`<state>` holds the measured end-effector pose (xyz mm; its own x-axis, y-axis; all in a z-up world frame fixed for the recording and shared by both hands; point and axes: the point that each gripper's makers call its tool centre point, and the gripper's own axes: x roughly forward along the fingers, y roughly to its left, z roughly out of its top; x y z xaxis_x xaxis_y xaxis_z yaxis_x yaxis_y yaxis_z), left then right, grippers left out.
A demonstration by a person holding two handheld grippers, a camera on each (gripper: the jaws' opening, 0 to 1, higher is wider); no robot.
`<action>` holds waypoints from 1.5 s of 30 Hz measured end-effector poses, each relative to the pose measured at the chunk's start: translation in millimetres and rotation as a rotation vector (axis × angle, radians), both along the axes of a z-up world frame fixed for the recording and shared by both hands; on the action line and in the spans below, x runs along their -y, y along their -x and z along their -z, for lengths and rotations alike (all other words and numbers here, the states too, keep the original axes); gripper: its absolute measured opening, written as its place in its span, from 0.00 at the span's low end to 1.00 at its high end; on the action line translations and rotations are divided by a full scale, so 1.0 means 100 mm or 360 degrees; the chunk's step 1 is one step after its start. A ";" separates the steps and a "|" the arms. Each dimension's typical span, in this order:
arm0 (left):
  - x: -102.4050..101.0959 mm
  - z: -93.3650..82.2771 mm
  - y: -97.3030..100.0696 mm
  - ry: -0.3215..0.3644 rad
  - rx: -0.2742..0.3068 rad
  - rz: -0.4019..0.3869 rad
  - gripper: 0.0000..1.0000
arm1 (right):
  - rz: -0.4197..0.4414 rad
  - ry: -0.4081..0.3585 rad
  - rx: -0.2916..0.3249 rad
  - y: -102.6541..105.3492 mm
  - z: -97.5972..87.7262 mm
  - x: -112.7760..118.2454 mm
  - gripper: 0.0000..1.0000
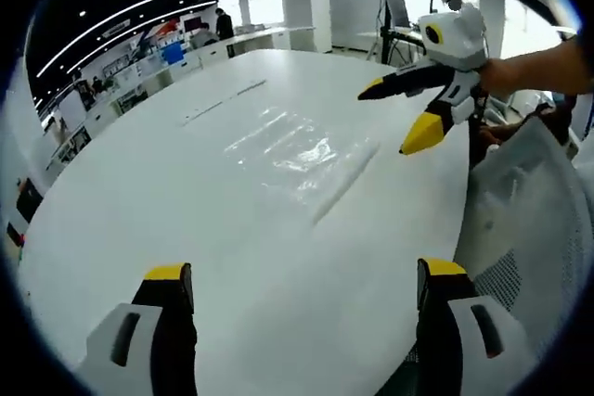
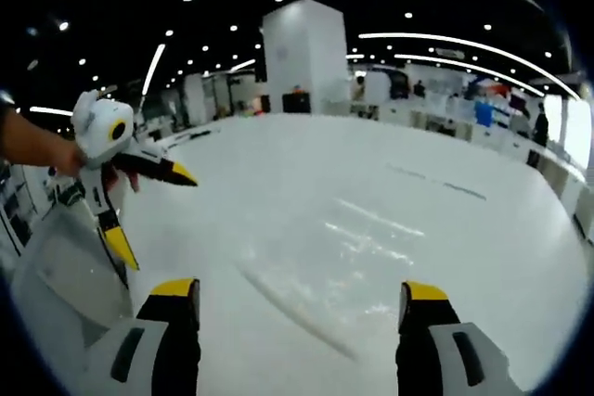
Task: Open the resealable bag by pulling the two sides of the seal apart until the entire bag opening is separated and visibly accessible.
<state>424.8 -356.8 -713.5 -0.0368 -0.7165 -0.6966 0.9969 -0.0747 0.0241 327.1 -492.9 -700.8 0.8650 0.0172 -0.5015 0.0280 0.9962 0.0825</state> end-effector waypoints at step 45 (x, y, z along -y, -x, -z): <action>-0.33 -0.14 0.19 0.0300 -0.0106 -0.0270 0.98 | 0.0181 -0.0066 0.0014 0.60 0.00 -0.33 0.97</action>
<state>405.5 -323.5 -699.9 0.0536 -0.8331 -0.5505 0.9947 0.0933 -0.0443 266.8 -459.9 -701.1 0.8669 -0.0610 -0.4947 0.1399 0.9824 0.1241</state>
